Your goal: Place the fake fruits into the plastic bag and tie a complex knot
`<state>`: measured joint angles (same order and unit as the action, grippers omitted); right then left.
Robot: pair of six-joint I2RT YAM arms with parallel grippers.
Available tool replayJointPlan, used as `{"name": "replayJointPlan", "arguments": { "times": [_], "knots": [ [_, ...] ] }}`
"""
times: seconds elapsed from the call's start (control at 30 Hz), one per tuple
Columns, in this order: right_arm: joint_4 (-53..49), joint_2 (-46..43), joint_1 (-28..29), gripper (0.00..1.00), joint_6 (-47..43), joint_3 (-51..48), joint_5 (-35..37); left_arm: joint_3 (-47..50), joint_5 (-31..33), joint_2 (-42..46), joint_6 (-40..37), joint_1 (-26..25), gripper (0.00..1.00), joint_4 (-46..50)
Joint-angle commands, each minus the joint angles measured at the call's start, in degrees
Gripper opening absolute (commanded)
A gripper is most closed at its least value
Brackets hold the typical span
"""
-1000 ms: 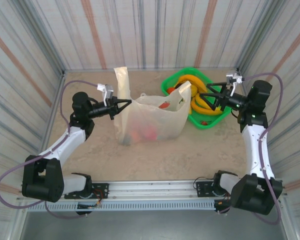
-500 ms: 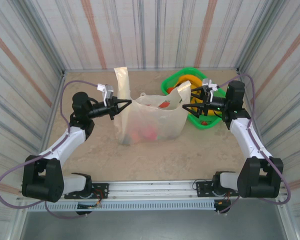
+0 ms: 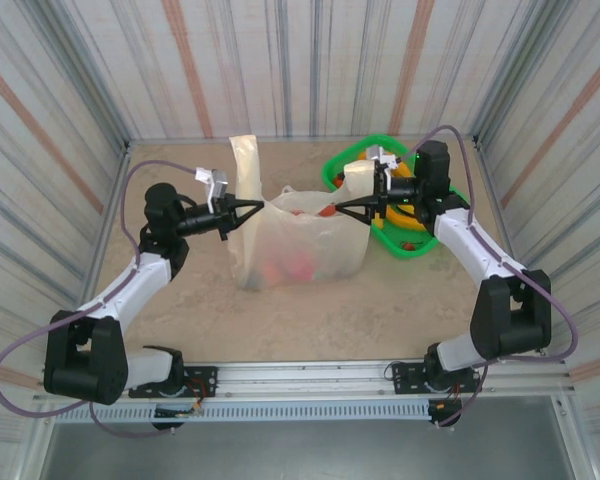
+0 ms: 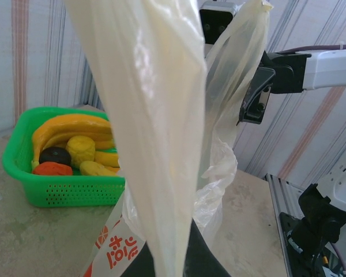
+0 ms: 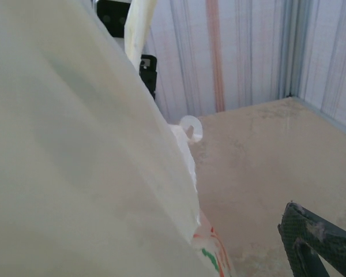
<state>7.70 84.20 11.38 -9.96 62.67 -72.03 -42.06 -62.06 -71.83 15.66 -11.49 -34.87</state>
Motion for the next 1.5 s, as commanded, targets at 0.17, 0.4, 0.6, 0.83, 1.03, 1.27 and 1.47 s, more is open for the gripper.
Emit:
{"name": "replayJointPlan", "arguments": {
  "times": [0.17,0.4,0.6,0.83,1.03,1.27,1.47],
  "knots": [
    [0.6,1.7,5.5,0.80,0.6,3.9,-0.1,-4.5,-1.7,-0.4,-5.3,-1.7,0.00,5.6],
    [0.6,2.1,8.8,0.49,1.9,4.4,3.0,-5.5,-1.6,-0.9,-5.5,-2.7,0.03,5.9],
    [-0.3,2.2,9.7,0.18,2.4,4.8,3.8,-6.8,-2.7,-1.5,-4.2,-3.3,0.49,5.4],
    [-3.3,3.4,11.9,0.06,1.0,6.8,5.7,-11.2,-1.0,-1.4,-7.5,-5.7,0.64,10.3],
    [-5.6,5.7,14.5,0.04,-0.2,8.9,5.2,-12.0,-0.4,-2.0,-7.1,-6.2,0.68,9.8],
    [-10.8,8.4,17.4,0.04,-3.3,12.0,4.7,-13.0,0.2,-2.9,-7.1,-7.1,0.68,9.4],
    [-13.9,10.8,19.2,0.03,-4.9,13.8,5.0,-13.1,0.1,-3.4,-6.7,-7.4,0.66,9.1]
  ]
}}
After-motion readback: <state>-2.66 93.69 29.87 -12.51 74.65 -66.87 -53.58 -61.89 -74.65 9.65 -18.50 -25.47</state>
